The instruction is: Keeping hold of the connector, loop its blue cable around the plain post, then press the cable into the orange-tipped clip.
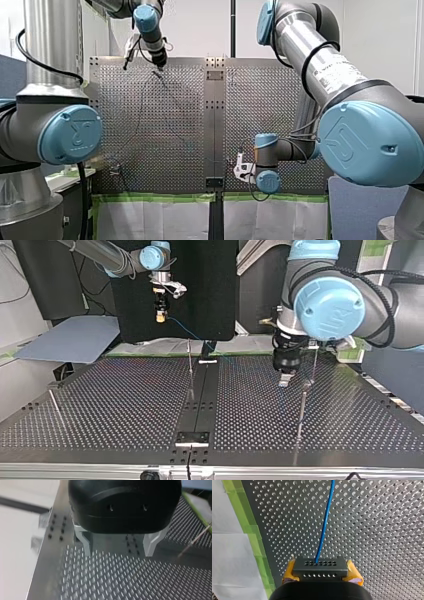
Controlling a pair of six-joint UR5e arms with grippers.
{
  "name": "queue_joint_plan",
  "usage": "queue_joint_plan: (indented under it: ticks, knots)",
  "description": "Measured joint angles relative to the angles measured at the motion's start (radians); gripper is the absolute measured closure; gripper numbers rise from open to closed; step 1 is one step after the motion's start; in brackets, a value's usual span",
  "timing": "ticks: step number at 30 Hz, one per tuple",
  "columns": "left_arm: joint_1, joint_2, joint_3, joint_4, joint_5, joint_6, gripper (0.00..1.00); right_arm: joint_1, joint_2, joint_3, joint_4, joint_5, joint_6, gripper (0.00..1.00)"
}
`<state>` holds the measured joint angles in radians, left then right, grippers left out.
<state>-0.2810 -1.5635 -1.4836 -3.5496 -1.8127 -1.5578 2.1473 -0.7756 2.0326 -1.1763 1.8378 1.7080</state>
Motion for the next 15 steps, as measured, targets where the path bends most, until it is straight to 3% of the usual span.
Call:
queue_joint_plan:
  ticks: [4, 9, 15]
  knots:
    - [-0.038, -0.038, 0.036, 0.034, -0.012, 0.039, 0.00, 0.000, 0.000, -0.001, 0.000, 0.000, 0.001, 0.87]
    - [-0.090, -0.091, 0.087, 0.061, -0.059, 0.091, 0.00, 0.000, 0.000, -0.002, 0.002, 0.000, 0.000, 0.87]
    - [-0.143, -0.145, 0.105, 0.103, -0.113, 0.132, 0.00, 0.000, 0.000, -0.002, 0.003, 0.000, -0.001, 0.87]
